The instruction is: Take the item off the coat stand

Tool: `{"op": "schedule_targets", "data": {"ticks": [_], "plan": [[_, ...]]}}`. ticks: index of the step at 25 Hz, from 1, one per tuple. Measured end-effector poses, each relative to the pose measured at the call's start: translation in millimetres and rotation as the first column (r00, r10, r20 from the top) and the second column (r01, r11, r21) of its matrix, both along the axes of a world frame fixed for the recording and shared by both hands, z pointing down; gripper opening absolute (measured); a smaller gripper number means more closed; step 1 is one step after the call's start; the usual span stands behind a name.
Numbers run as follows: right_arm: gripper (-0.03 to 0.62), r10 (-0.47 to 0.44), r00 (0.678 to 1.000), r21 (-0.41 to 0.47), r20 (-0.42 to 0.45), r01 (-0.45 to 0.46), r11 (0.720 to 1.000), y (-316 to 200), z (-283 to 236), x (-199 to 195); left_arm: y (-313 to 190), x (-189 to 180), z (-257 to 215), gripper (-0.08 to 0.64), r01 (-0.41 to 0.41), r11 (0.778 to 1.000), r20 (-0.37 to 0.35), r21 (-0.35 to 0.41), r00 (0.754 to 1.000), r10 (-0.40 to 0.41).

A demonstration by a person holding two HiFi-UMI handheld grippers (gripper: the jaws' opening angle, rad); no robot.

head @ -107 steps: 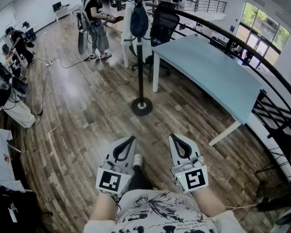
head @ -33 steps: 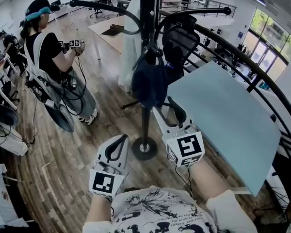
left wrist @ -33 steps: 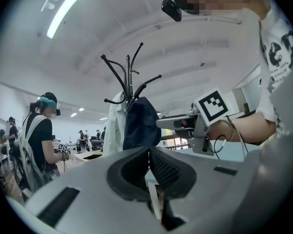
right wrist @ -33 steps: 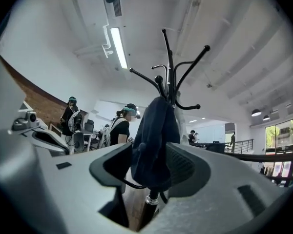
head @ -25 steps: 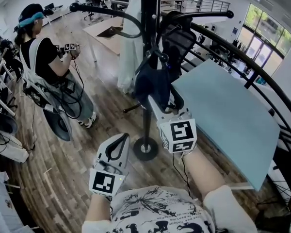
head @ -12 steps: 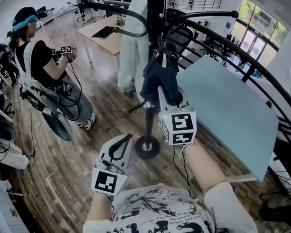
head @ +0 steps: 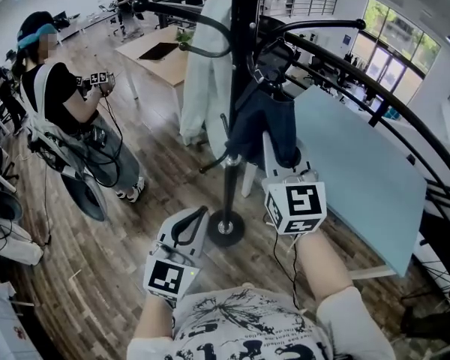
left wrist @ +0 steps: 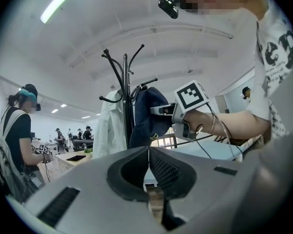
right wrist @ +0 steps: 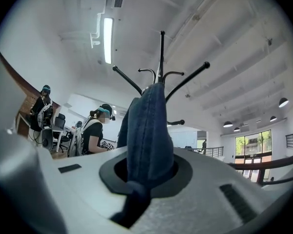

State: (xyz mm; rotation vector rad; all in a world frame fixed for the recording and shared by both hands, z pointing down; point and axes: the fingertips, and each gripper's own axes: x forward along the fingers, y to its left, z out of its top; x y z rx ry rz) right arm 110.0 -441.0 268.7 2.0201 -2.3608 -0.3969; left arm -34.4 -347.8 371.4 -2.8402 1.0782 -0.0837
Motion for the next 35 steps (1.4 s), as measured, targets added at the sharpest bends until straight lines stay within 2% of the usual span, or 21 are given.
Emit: {"op": "schedule_targets", "data": {"ticks": [7,12,18,25,35], "plan": [[0.020,-0.020,0.999,0.050,-0.032,0.021,0.999,41,-23,-12,7,0,-2,0.005,-0.033,0.999,-0.007,-0.002,0.999,0.033],[0.020,-0.049,0.999,0.049,-0.015,0.050,0.998,76,-15,-19,7,-14,-3,0.005,-0.011,1.000,-0.014,-0.016,1.000,0.011],[0.020,-0.043,0.999,-0.042,0.004,0.043,0.998,87,37,-16,5,-20,1,0.005,0.008,1.000,-0.020,-0.012,1.000,-0.008],[0.020,-0.027,0.999,-0.173,0.031,0.032,0.984,90,104,-11,6,-16,-2,0.005,0.003,1.000,-0.029,-0.017,1.000,-0.004],[0.021,-0.028,0.995,-0.246,0.091,0.050,0.968,91,150,10,-7,-14,-1,0.005,0.037,0.999,-0.049,-0.032,0.998,-0.039]]}}
